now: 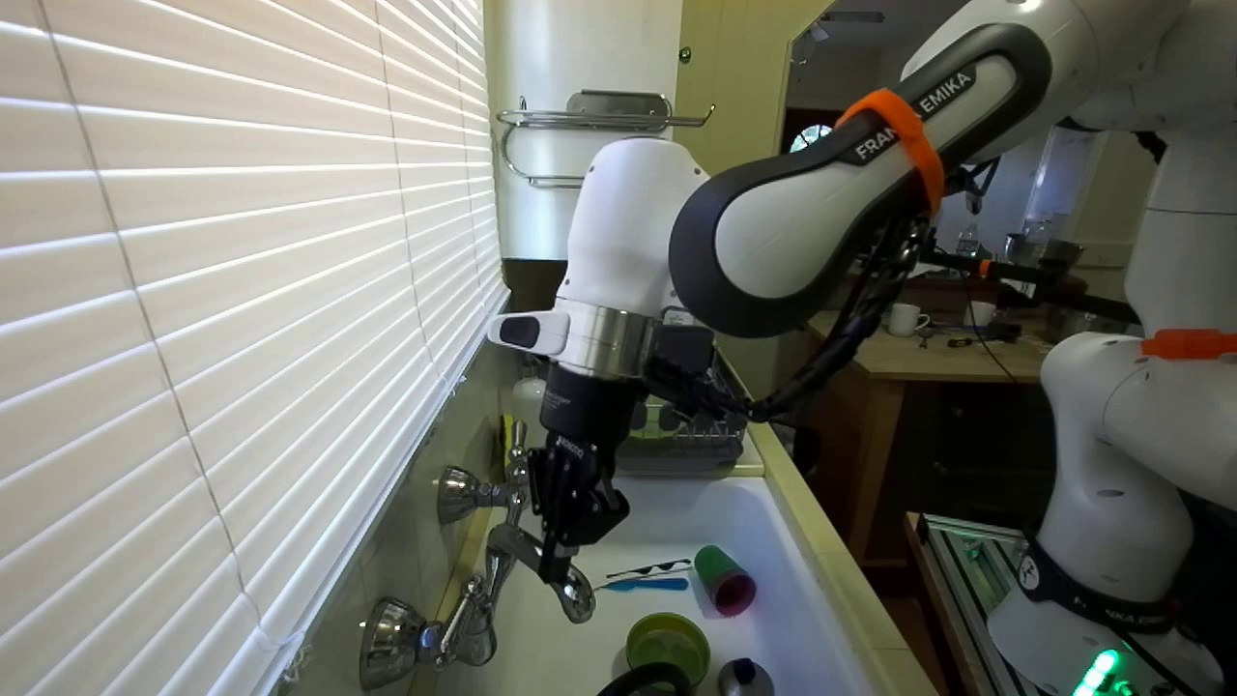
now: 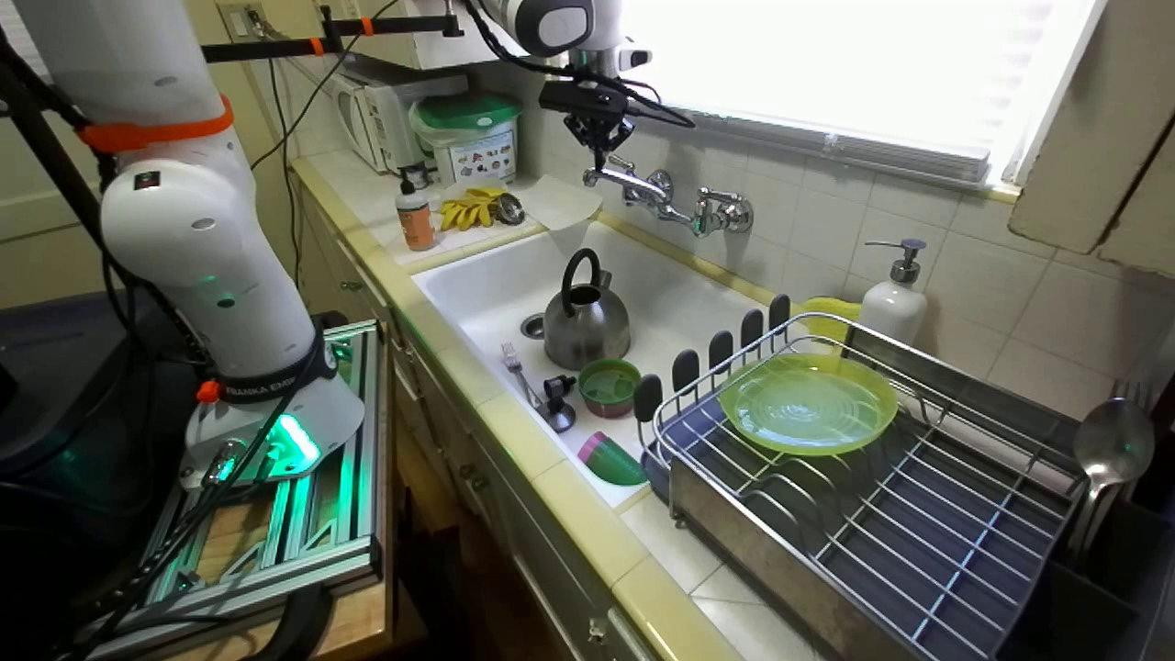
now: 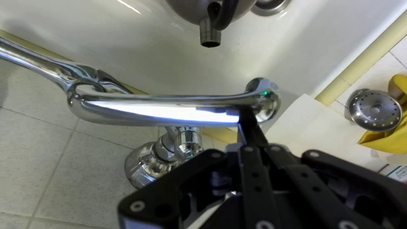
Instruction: Push the faucet nozzle to the left and move the kettle to the left of the sink as well
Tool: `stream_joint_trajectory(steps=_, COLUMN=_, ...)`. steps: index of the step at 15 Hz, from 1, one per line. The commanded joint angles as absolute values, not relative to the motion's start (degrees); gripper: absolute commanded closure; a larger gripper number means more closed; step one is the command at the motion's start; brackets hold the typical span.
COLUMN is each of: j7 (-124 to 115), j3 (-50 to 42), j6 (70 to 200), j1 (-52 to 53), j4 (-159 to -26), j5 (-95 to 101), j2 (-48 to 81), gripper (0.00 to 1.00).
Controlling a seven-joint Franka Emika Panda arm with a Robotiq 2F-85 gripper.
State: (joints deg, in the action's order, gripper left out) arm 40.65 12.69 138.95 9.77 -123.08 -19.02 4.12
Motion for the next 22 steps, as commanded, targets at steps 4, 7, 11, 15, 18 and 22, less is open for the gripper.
stream_joint_trajectory(steps=4, j7=41.9, j3=12.0, j6=136.1, j1=9.4, j4=-126.9, j5=-19.1, j2=0.7, gripper=1.00)
stream_joint_trajectory(steps=7, j7=42.2, j3=12.1, j6=137.7, j1=9.9, j4=-126.8, j5=-18.7, j2=0.6, gripper=1.00)
stream_joint_trajectory(steps=11, j7=42.0, j3=12.2, j6=143.1, j1=10.1, j4=-127.0, j5=-18.8, j2=0.4, gripper=1.00)
stream_joint_trajectory(steps=15, j7=42.5, j3=12.5, j6=145.3, j1=10.3, j4=-126.4, j5=-19.7, j2=2.4, gripper=1.00)
stream_joint_trajectory(steps=18, j7=44.8, j3=13.3, j6=148.2, j1=10.4, j4=-126.1, j5=-21.2, j2=4.3, gripper=1.00)
stream_joint_trajectory(steps=22, j7=46.6, j3=14.5, j6=148.0, j1=10.0, j4=-125.6, j5=-21.2, j2=6.2, gripper=1.00)
